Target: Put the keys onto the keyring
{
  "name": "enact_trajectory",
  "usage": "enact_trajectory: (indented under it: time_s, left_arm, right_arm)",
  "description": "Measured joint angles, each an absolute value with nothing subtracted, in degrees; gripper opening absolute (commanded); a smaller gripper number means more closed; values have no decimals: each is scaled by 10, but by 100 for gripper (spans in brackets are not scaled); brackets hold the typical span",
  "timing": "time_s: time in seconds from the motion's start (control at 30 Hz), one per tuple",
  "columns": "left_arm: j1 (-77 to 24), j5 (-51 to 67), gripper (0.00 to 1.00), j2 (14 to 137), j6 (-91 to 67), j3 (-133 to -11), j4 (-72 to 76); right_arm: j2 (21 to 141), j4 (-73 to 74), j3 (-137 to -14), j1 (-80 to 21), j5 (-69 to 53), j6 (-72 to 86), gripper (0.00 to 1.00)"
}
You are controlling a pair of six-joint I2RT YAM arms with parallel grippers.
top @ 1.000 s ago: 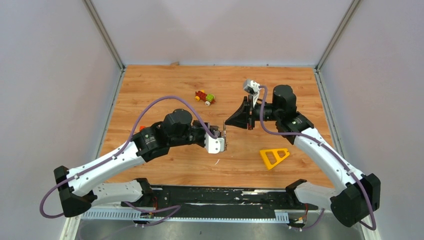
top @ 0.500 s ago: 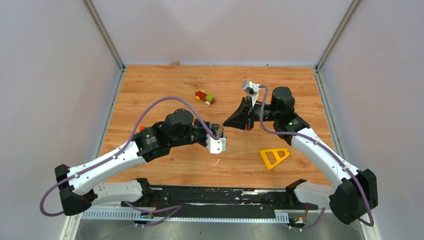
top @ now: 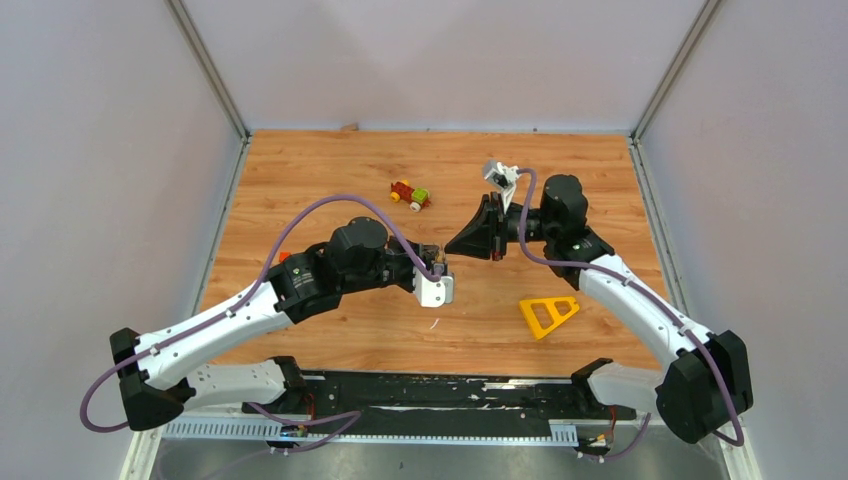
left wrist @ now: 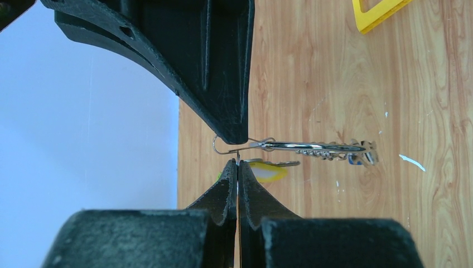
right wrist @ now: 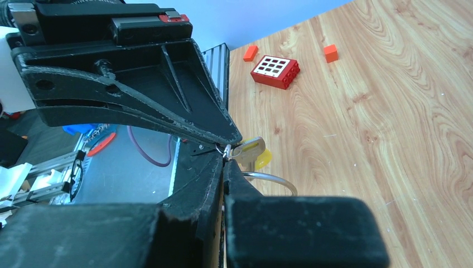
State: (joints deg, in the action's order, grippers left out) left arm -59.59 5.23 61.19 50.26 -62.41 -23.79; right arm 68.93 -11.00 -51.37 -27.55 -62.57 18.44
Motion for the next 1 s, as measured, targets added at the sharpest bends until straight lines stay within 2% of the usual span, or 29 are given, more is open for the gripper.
enact_trajectory:
  time_s: [1.0]
  left_arm:
    - [-597,53,0,616,512,-634,-246]
  right_arm:
    - [693,-139,-514,-268,-635,203,0]
